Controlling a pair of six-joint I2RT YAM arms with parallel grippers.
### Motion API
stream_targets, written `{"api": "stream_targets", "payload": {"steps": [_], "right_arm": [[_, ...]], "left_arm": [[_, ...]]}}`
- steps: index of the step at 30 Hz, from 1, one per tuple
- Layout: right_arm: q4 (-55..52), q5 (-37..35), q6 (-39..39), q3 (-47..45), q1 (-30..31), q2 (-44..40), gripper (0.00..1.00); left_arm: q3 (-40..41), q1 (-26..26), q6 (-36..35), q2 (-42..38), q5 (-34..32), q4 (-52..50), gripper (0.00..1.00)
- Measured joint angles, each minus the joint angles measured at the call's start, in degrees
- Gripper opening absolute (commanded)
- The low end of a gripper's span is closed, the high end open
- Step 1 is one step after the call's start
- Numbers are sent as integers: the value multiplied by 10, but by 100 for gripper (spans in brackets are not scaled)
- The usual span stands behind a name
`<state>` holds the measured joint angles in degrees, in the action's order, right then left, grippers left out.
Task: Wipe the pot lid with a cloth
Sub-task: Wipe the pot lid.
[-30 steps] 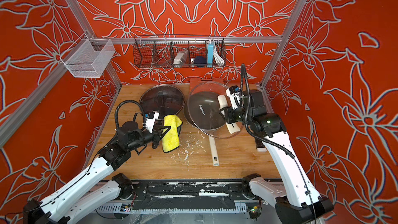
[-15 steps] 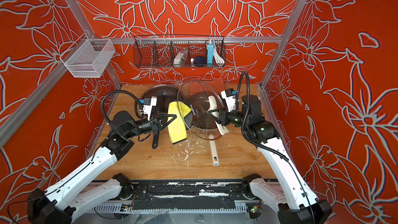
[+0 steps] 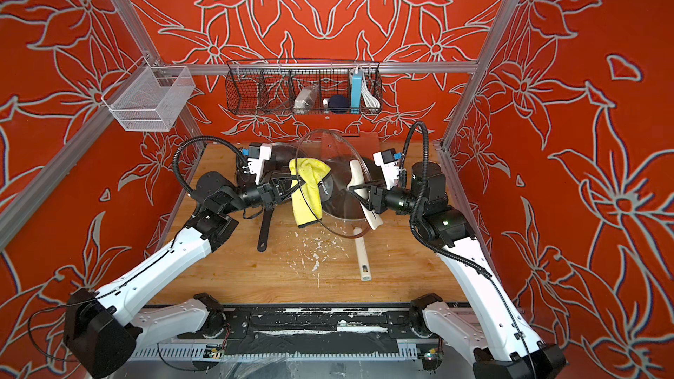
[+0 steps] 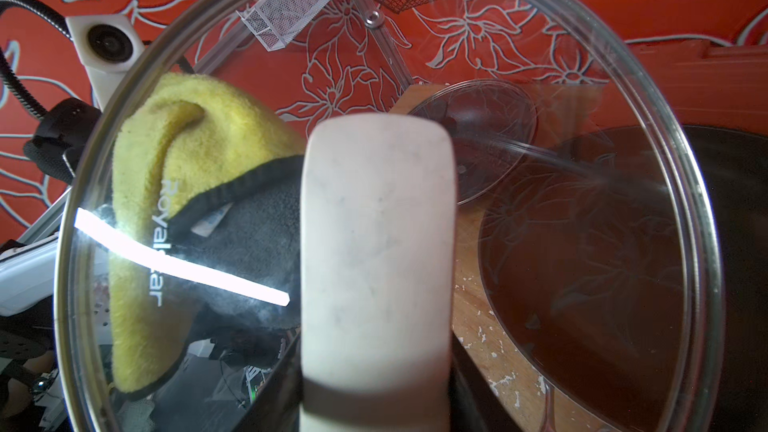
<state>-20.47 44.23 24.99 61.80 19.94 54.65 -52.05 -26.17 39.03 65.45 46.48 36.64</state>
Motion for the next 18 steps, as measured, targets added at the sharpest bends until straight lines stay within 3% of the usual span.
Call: {"api": "stream_targets", "payload": {"steps": [18], "right_arm": [[42,22,44,-1,73,-29,0]], "left_arm": [[-91,29,49,125,28,90,0]]}}
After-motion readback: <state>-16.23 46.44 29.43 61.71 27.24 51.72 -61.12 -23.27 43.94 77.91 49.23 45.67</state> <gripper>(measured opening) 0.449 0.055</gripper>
